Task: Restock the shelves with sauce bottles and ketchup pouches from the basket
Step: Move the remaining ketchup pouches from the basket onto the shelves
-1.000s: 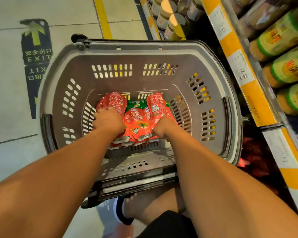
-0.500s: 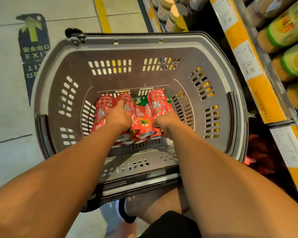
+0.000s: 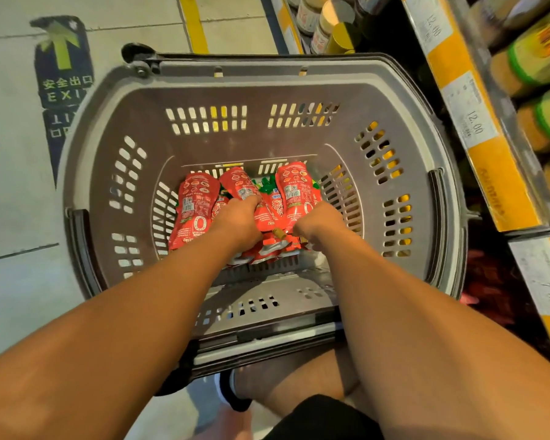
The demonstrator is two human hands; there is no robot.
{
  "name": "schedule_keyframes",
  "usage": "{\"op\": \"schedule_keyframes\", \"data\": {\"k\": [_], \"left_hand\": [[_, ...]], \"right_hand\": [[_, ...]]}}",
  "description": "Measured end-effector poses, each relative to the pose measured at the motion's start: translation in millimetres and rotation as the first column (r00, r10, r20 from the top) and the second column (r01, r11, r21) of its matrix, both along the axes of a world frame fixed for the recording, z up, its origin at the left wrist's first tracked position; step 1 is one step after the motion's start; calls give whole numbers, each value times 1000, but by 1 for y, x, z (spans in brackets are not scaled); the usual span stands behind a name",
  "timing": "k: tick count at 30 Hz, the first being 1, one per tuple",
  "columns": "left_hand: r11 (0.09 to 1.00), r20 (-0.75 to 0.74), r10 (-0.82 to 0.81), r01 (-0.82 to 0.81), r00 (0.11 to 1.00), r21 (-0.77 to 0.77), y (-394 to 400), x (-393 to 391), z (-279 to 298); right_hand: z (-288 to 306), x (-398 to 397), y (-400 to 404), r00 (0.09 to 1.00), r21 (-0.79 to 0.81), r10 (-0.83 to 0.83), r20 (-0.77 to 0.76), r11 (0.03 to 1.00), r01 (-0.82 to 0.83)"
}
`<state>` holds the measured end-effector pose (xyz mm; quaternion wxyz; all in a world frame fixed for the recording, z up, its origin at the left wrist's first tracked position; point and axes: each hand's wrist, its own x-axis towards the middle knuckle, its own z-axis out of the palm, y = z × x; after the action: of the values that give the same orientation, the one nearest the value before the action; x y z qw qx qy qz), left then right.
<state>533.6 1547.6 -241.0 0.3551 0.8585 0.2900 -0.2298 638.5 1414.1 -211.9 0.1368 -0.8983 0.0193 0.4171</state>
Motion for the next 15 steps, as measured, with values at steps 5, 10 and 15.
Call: {"op": "schedule_keyframes", "data": {"k": [5,10,15], "left_hand": [[997,-1,-2,2,1000,84,0,1,-4],[984,38,12,-18,999,175,-2,2,-5],[972,122,-33,4,992,233,-2,6,-1]], "right_hand": [[-3,1,1,998,49,-61,24,997,60],[-7,12,0,960,185,-274,-60,942,281],[-7,15,2,895,288,-430,-118,848,445]]}}
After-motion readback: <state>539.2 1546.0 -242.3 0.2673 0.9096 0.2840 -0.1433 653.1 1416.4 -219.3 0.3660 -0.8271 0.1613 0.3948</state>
